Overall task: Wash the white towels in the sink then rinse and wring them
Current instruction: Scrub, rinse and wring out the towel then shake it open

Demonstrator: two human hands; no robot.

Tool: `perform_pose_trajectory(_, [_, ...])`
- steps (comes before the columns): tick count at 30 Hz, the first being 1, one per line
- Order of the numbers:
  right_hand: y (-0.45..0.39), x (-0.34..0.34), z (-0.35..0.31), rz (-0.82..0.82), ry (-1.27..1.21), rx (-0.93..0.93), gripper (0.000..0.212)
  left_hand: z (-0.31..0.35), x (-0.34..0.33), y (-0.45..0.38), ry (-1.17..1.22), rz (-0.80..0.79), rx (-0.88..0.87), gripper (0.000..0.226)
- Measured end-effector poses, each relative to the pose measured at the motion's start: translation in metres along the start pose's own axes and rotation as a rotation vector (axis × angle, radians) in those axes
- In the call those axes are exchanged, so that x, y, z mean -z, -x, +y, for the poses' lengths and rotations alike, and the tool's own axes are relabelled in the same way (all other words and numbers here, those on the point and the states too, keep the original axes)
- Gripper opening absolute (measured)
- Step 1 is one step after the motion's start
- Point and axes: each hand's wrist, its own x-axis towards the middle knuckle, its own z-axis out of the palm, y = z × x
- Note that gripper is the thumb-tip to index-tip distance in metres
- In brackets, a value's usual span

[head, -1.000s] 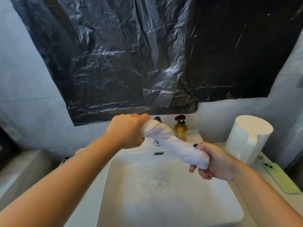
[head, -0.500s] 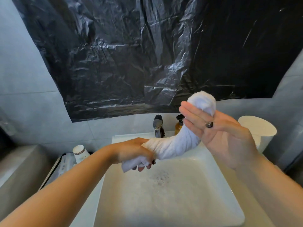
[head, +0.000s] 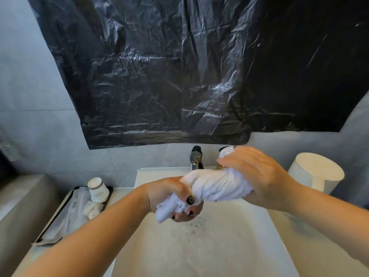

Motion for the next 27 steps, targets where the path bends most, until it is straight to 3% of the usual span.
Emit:
perform_pose_trajectory(1, [0.006,-0.009,0.002,-0.021,0.024,-0.054,0.046,0.000,0.000,-0.001,-0.035,0.040,0.070,0.006])
perform_pose_trajectory(3, [0.001,-0.016,0.002,-0.231,0.072,-0.135,0.035,0.007,0.000,-0.003,-0.285,0.037,0.171,0.008])
perform_pose_trajectory(7, [-0.017,-0.033,-0.015,-0.877,0.190,-0.281,0.022,0.012,-0.009,-0.019,-0.961,0.253,0.212,0.041])
perform_pose_trajectory(11, [-0.021,-0.058,-0.014,-1.095,0.085,-0.383,0.011,-0.028,-0.018,-0.039,-1.281,0.445,0.174,0.039])
perform_pose_trajectory(14, [-0.015,-0.081,-0.014,-1.217,-0.150,-0.551,0.015,-0.047,-0.013,-0.044,-1.507,0.475,0.132,0.048])
perform_pose_trajectory(17, [-0.006,-0.100,-0.019,-1.233,-0.416,-0.766,0.016,-0.050,-0.002,-0.048,-1.753,0.446,0.057,0.049])
perform_pose_trajectory(21, [0.005,-0.110,-0.021,-1.079,-0.723,-1.028,0.020,-0.041,0.013,-0.053,-1.902,0.459,-0.065,0.044])
perform_pose_trajectory(24, [0.012,-0.112,-0.025,-0.933,-0.831,-1.107,0.042,-0.043,0.020,-0.054,-1.845,0.568,-0.141,0.044])
perform_pose_trajectory(27, [0.020,-0.110,-0.034,-0.794,-0.792,-1.098,0.031,-0.057,0.021,-0.048,-1.679,0.709,-0.190,0.039])
